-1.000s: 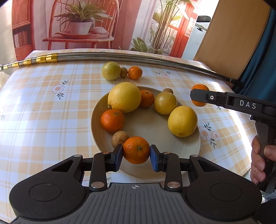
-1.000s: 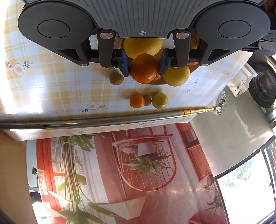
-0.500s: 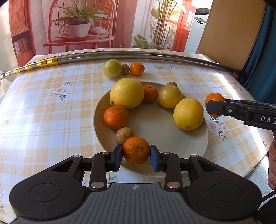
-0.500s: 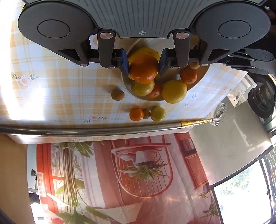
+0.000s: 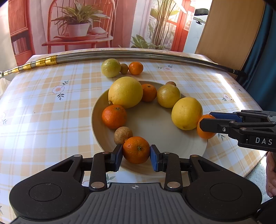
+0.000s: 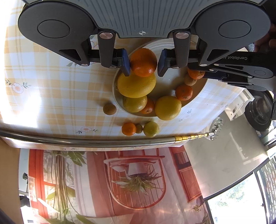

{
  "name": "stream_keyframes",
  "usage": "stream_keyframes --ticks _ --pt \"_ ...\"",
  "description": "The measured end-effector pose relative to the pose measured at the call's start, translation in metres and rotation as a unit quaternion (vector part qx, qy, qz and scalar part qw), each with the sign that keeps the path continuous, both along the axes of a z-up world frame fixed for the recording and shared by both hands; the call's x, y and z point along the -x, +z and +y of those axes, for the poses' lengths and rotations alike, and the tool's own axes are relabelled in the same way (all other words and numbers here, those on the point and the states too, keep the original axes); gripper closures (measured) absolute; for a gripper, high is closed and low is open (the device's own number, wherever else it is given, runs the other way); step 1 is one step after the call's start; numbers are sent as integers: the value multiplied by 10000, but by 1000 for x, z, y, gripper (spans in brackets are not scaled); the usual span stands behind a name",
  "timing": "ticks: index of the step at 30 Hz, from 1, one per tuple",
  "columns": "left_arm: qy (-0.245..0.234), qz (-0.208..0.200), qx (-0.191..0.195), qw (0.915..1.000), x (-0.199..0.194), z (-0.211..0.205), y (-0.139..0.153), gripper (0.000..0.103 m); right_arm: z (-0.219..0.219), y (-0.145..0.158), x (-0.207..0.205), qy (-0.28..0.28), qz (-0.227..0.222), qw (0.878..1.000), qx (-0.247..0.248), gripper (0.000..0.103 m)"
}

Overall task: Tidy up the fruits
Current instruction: 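Carry tangerine in left tool and orange in right tool over the plate, then open right tool to release orange on plate while left tool releases tangerine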

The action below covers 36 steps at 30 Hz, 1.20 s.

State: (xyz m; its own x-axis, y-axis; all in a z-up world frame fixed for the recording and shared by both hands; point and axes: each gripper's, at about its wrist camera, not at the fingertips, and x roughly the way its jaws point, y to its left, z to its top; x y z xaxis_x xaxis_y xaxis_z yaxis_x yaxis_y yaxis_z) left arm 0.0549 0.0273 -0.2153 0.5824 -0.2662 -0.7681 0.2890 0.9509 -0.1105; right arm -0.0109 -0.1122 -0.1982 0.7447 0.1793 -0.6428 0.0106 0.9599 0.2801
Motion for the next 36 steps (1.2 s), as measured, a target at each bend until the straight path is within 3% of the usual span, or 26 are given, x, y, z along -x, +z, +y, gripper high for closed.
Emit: stream_keyframes --ticks 29,36 --pt "-73 19 24 10000 0 -2 -2 67 8 -15 -8 250 227 9994 -22 71" --pt "-110 19 41 9999 0 -3 -3 63 10 -13 -8 279 205 9994 97 66"
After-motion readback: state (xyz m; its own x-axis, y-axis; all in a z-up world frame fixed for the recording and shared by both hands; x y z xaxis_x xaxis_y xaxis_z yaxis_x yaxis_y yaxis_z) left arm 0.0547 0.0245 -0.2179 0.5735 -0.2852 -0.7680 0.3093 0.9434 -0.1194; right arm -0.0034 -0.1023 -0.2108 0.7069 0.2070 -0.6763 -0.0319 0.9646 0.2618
